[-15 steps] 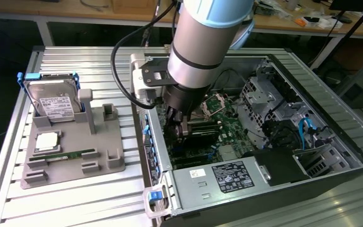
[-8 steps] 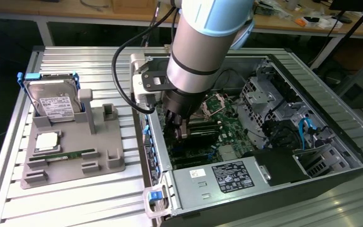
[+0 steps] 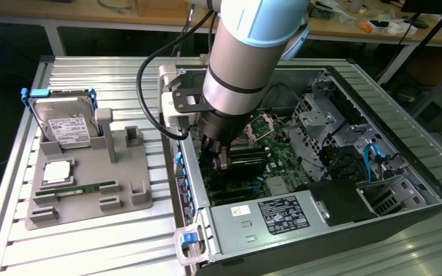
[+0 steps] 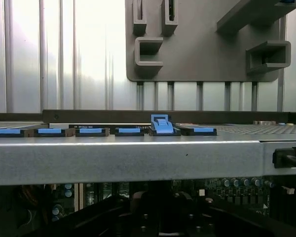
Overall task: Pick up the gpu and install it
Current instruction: 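Press down on the gpu until it lock into place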
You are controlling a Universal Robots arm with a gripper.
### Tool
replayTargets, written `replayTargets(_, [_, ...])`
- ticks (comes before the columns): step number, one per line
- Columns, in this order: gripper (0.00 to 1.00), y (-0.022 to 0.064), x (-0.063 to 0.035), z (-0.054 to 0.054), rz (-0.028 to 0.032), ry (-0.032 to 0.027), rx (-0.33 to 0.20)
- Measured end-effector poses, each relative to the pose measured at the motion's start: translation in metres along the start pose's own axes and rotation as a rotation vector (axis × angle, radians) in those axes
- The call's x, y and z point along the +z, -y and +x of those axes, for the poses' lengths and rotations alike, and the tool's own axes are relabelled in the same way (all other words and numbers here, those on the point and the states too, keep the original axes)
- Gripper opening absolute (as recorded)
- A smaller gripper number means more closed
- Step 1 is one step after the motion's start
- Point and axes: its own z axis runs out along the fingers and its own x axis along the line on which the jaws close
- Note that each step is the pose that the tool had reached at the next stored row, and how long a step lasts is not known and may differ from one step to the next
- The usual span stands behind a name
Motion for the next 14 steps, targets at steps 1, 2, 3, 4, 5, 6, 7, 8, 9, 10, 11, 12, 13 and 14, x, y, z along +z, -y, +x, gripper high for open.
replayTargets(1, [0.11,0.0000,0.0000,0.0000,0.0000,0.0000,0.000])
replayTargets(2, [0.11,0.0000,0.0001,0.0000,0.0000,0.0000,0.000])
replayTargets(3, [0.11,0.0001,0.0009,0.0000,0.0003,0.0004,0.000])
replayTargets(4, [0.11,0.0001,0.0017,0.0001,0.0003,0.0004,0.000])
replayTargets(5, [0.11,0.0001,0.0016,0.0001,0.0002,0.0002,0.000])
replayTargets(6, [0.11,0.0001,0.0016,0.0001,0.0001,0.0002,0.000])
replayTargets(7, [0.11,0.0001,0.0016,0.0001,0.0001,0.0001,0.000])
replayTargets(8, [0.11,0.0000,0.0016,0.0001,0.0001,0.0001,0.000])
replayTargets(9, [0.11,0.0001,0.0016,0.0001,0.0001,0.0000,0.000])
replayTargets(10, [0.11,0.0001,0.0021,0.0002,0.0000,0.0000,0.000])
replayTargets(11, [0.11,0.0001,0.0022,0.0002,-0.0001,-0.0002,0.000])
replayTargets(12, [0.11,0.0001,0.0022,0.0002,-0.0001,-0.0002,0.000])
replayTargets(13, [0.11,0.0001,0.0022,0.0002,-0.0001,-0.0002,0.000])
replayTargets(14, [0.11,0.0001,0.0022,0.0002,0.0000,-0.0001,0.000])
